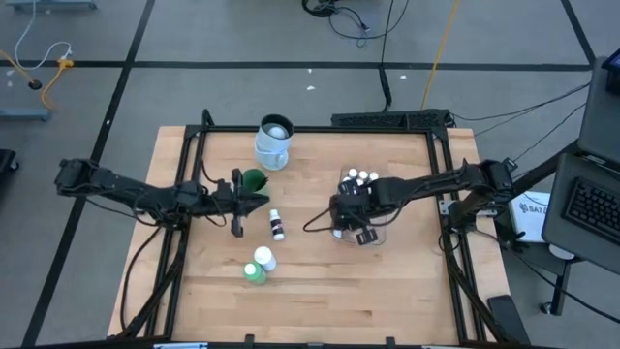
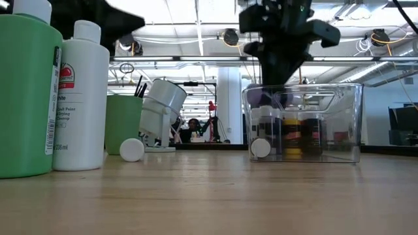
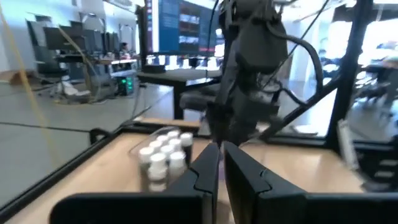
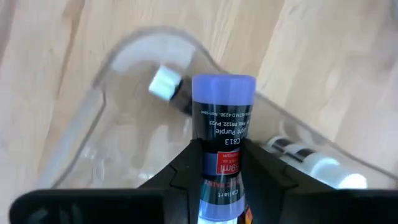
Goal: Pick & Place Paint Supplies
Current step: Adjust the purple paint bottle into the transparent bin
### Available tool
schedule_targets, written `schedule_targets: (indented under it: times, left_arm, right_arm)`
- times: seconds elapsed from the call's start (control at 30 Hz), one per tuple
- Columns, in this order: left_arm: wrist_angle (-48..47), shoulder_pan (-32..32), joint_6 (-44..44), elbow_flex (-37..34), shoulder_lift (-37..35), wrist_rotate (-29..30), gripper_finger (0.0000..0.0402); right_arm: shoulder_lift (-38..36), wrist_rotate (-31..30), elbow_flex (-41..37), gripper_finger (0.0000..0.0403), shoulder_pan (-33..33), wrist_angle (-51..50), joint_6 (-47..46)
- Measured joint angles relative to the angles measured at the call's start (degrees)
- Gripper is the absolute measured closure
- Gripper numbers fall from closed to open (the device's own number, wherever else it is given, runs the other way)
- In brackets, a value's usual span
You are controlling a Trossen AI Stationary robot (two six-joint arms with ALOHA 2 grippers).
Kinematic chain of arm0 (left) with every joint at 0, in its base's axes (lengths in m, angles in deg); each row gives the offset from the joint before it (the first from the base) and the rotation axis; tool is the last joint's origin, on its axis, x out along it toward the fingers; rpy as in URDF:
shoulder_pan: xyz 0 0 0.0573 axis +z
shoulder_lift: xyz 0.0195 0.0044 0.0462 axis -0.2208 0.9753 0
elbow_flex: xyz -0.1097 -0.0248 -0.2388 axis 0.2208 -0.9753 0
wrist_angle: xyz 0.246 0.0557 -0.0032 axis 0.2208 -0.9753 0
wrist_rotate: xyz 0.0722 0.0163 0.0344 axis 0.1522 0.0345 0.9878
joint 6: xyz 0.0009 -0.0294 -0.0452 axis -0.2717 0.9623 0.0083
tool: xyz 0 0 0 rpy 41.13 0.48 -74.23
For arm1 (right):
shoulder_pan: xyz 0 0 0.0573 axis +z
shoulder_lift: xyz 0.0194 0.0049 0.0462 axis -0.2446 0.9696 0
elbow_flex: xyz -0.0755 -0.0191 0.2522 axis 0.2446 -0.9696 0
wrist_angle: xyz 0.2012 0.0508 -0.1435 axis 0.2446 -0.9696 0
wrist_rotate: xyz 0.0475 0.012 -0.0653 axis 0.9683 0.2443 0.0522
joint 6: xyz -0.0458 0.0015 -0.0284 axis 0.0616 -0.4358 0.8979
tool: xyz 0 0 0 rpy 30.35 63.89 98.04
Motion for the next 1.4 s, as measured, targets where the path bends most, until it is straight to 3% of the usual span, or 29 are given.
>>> schedule_targets:
  times: [0.2,0.5,0.63,0.77,0.93,1.03,1.2,1.4]
  left_arm:
    - [-5.1,-2.4,2.5,8.6,5.1,-2.3,0.0375]
    - [-11.3,-4.0,4.5,24.1,26.7,-2.0,0.0364]
    - [-12.4,-4.0,7.6,29.2,34.3,-4.1,0.0311]
    - [-12.6,-3.7,8.7,33.0,39.2,-9.2,0.0224]
    - [-12.9,-2.2,13.4,36.5,42.0,-24.4,0.0109]
    - [-12.8,-2.0,14.9,37.0,42.1,-30.1,0.0058]
    - [-13.4,-1.7,16.2,37.0,42.2,-32.8,0.0011]
    - [-15.3,-1.5,16.9,37.0,42.2,-31.6,0.0002]
  right_arm:
    - [0.0,-7.6,1.3,0.0317,3.6,-1.6,0.8]
    - [-1.9,-13.9,1.5,0.0317,10.2,-1.5,2.8]
    - [-3.4,-19.5,1.6,0.0317,14.8,-1.0,3.6]
    - [-4.0,-25.9,1.6,0.0317,19.4,-1.3,6.4]
    - [-3.9,-33.7,1.5,0.0317,24.1,-0.8,9.9]
    - [-4.0,-37.7,0.2,0.0316,26.1,2.2,12.6]
    - [-3.9,-42.8,-3.1,0.0316,28.8,10.0,20.9]
    - [-3.9,-51.9,-10.4,0.0316,31.4,29.2,40.7]
